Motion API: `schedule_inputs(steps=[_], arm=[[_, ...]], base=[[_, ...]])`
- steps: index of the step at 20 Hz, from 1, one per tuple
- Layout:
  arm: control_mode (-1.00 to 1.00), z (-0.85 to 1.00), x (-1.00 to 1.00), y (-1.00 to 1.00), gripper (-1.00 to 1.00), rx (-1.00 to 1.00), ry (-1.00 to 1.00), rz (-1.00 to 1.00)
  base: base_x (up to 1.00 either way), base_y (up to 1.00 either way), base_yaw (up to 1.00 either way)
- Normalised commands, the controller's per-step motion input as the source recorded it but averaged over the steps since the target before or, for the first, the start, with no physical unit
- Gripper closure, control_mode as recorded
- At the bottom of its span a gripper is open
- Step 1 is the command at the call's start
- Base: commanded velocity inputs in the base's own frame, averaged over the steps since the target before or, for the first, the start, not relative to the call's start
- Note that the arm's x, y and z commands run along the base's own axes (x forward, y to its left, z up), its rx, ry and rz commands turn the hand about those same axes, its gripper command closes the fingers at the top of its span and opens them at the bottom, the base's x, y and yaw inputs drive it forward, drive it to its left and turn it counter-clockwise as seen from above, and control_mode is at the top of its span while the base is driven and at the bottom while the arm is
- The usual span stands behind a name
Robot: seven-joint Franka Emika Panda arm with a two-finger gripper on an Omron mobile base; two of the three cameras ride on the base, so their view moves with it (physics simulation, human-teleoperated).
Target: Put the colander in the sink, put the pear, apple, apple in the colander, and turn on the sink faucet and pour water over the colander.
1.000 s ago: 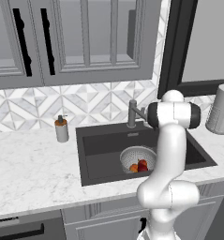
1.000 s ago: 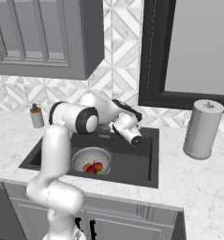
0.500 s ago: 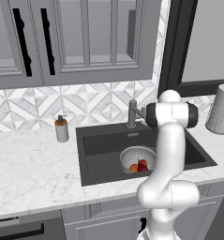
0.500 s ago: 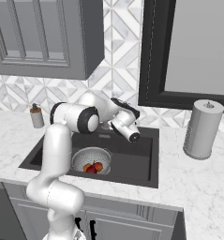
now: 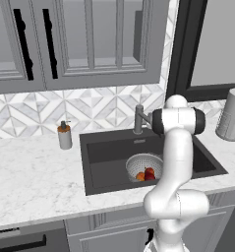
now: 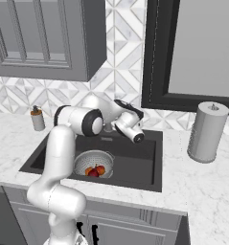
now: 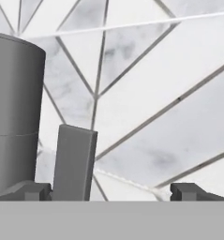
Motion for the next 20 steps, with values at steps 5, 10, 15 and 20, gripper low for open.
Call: schedule_inputs(steps=[5, 10, 15, 20], arm=[[-1.0, -0.05, 0.17, 0.08, -1.0, 0.05, 0.0, 0.0], [-1.0, 0.0, 0.28, 0.15, -1.0, 0.01, 0.0, 0.0], [-1.0, 0.02, 0.33, 0.13, -1.0, 0.0, 0.0, 0.0], [-1.0, 0.21, 0.03, 0.23, -1.0, 0.05, 0.0, 0.0]], base=[[0.0, 0.0, 0.0], [0.0, 0.0, 0.0], [0.0, 0.0, 0.0], [0.0, 0.0, 0.0]])
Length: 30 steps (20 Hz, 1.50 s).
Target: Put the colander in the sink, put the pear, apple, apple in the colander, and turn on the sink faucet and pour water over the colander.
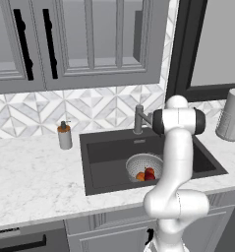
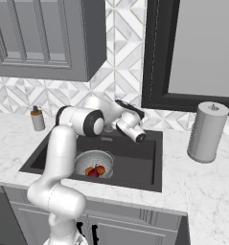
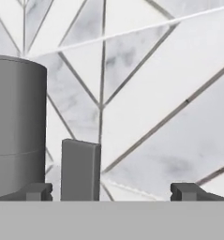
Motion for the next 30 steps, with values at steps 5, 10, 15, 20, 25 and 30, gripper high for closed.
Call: schedule_inputs(steps=[5, 10, 15, 20, 25, 30], arm=[[-1.0, 0.19, 0.07, 0.19, -1.0, 0.01, 0.0, 0.0], [-1.0, -0.03, 0.32, 0.01, -1.0, 0.0, 0.0, 0.0], [-1.0, -0.21, 0.14, 0.0, -1.0, 0.0, 0.0, 0.0], [-1.0, -0.25, 0.1, 0.0, -1.0, 0.01, 0.0, 0.0], [-1.0, -0.15, 0.14, 0.0, 1.0, 0.0, 0.0, 0.0], [-1.0, -0.13, 0.05, -0.22, 1.0, 0.01, 0.0, -0.01]], base=[[0.0, 0.0, 0.0], [0.0, 0.0, 0.0], [0.0, 0.0, 0.0], [0.0, 0.0, 0.0], [0.0, 0.0, 0.0], [0.0, 0.0, 0.0]])
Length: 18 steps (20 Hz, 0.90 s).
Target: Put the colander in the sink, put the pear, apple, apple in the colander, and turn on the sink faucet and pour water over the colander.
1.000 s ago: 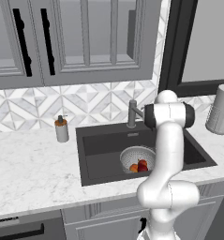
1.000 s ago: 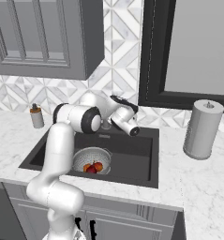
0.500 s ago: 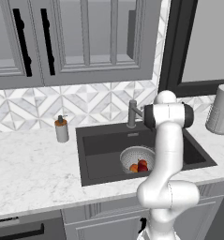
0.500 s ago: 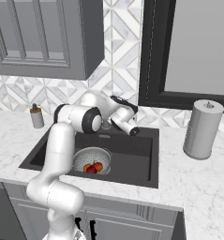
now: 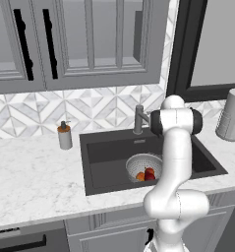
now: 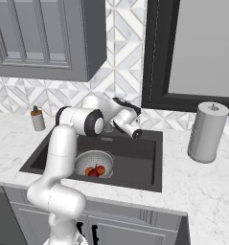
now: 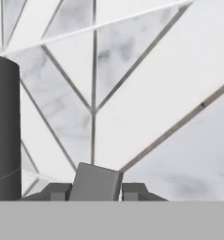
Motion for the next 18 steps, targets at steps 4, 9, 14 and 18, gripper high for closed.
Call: schedule_inputs(steps=[4, 9, 14, 18], arm=[[-1.0, -0.1, 0.12, -0.5, 1.0, 0.03, 0.03, -0.1], [-1.0, -0.1, 0.18, -0.74, 1.0, 0.01, 0.05, -0.13], [-1.0, -0.14, 0.13, -0.81, 1.0, 0.0, 0.02, -0.15], [-1.0, -0.16, 0.15, -0.92, 1.0, 0.0, 0.01, -0.11]], base=[[0.0, 0.0, 0.0], [0.0, 0.0, 0.0], [0.0, 0.0, 0.0], [0.0, 0.0, 0.0]])
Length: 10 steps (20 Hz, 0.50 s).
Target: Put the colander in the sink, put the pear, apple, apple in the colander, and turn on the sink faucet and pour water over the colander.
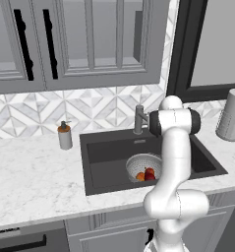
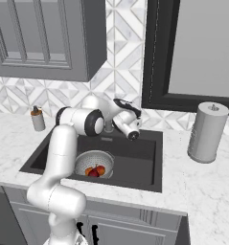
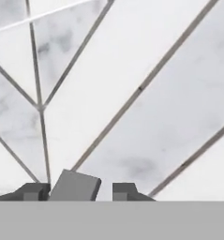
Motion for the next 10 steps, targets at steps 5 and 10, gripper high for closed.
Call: schedule_inputs(steps=[5, 10], arm=[[-1.0, -0.18, 0.14, -1.0, 1.0, 0.0, 0.01, -0.06], [-1.0, -0.18, 0.13, -1.0, 1.0, 0.0, 0.03, -0.04]], base=[[0.0, 0.0, 0.0], [0.0, 0.0, 0.0]])
